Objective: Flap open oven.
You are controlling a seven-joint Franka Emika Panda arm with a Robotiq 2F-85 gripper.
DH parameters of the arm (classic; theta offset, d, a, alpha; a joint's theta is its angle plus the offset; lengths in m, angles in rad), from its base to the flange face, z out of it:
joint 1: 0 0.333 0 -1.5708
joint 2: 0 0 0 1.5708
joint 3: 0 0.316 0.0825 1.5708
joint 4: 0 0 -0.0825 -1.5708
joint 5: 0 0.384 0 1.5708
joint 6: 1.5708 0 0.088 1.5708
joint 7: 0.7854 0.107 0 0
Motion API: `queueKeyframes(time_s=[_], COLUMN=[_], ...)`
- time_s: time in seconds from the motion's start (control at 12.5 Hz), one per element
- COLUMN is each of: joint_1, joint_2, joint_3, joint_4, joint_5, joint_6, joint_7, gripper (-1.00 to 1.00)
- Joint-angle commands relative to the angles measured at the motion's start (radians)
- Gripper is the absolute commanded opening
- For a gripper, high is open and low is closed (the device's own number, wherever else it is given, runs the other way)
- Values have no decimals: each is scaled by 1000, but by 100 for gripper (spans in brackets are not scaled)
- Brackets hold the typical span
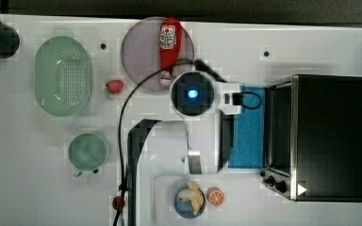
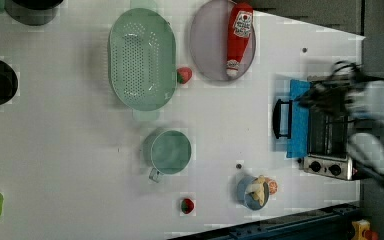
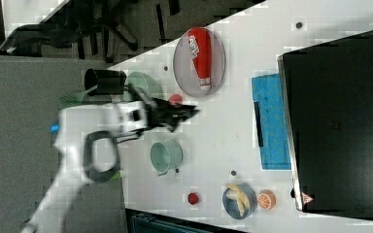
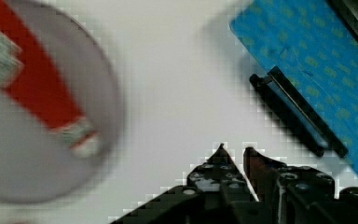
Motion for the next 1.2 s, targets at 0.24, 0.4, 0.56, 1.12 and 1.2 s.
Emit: queueKeyframes(time_s=[0.24, 0.4, 0.56, 1.12, 1.2], joint_1=[-11, -11, -11, -11, -11], joint_2=[-184, -211, -218, -218, -218], joint_3=[-11, -12, -13, -12, -12], joint_4=[214, 308, 364, 379, 379], joint_5=[75, 74, 75, 75, 75], joint_6=[-434, -593, -673, -668, -668], joint_7=[58, 62, 96, 96, 96], gripper=[-65, -65, -65, -65, -65])
